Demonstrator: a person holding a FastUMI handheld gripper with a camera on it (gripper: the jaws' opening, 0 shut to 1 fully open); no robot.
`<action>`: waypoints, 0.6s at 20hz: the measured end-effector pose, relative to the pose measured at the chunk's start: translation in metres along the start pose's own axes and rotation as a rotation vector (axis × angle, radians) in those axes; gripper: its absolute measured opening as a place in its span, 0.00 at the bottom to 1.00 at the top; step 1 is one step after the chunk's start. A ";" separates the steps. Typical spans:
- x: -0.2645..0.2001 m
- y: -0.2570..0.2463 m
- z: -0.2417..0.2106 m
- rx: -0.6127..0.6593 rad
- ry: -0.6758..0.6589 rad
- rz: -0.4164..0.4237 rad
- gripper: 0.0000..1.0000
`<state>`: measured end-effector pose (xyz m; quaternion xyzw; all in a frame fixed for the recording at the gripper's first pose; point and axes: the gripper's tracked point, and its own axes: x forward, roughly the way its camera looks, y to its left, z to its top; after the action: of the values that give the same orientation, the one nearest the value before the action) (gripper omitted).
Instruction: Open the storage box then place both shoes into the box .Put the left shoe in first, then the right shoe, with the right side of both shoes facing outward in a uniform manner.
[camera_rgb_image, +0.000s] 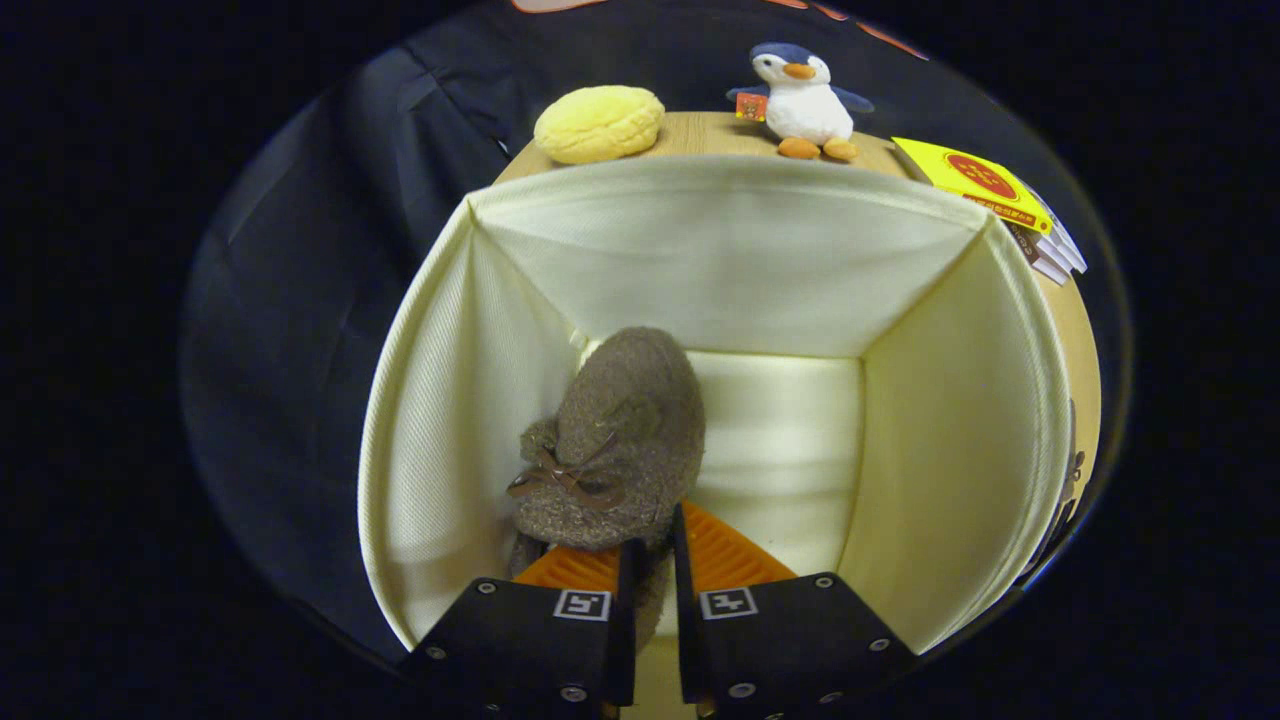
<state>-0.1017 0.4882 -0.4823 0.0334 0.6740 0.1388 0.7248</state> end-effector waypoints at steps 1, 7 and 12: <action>-0.002 0.000 0.001 0.006 -0.005 0.021 0.21; -0.058 -0.002 0.000 0.011 -0.038 0.210 0.50; -0.127 -0.029 0.018 -0.031 -0.178 0.322 0.68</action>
<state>-0.0861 0.4314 -0.3643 0.1421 0.5910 0.2599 0.7504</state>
